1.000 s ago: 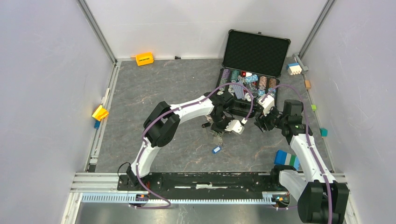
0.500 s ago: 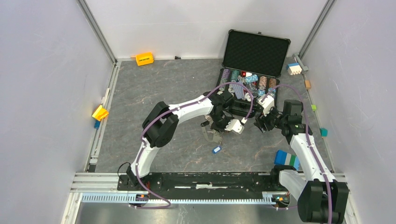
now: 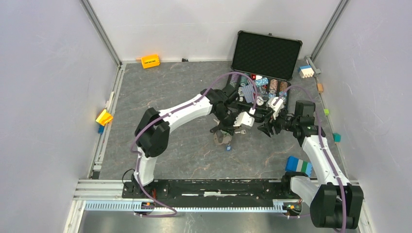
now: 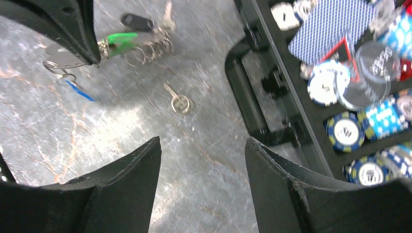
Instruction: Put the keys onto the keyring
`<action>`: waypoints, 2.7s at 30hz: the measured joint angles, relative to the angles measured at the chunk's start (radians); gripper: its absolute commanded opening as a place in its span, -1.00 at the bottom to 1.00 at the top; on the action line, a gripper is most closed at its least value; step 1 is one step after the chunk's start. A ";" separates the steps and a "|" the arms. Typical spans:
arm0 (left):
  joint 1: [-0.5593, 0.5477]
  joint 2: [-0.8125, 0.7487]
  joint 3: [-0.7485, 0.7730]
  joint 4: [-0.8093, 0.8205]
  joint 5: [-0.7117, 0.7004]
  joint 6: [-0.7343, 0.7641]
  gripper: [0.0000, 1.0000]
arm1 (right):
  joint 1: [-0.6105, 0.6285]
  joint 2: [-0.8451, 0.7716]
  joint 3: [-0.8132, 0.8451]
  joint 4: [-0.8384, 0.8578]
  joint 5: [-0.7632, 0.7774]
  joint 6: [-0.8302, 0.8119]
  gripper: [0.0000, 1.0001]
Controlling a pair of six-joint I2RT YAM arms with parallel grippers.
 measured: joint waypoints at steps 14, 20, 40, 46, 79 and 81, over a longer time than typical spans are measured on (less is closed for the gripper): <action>0.071 -0.286 -0.149 0.158 0.024 -0.341 -0.96 | 0.257 0.109 0.154 0.134 -0.159 0.051 0.31; 0.071 -0.333 -0.156 0.173 -0.019 -0.386 -0.96 | 0.311 0.160 0.241 0.158 -0.175 0.063 0.28; 0.077 -0.382 -0.243 0.364 -0.327 -0.841 -0.96 | 0.387 0.178 0.233 0.206 -0.174 0.163 0.47; 0.103 -0.381 -0.253 0.389 -0.406 -1.029 -0.96 | 0.430 0.188 0.233 0.188 -0.068 0.208 0.56; 0.250 -0.449 -0.407 0.570 -0.101 -1.317 -0.69 | 0.494 0.309 0.278 0.203 0.101 0.109 -1.00; 0.259 -0.463 -0.428 0.592 -0.048 -1.272 -0.44 | 0.493 0.303 0.288 0.174 0.078 0.068 -1.00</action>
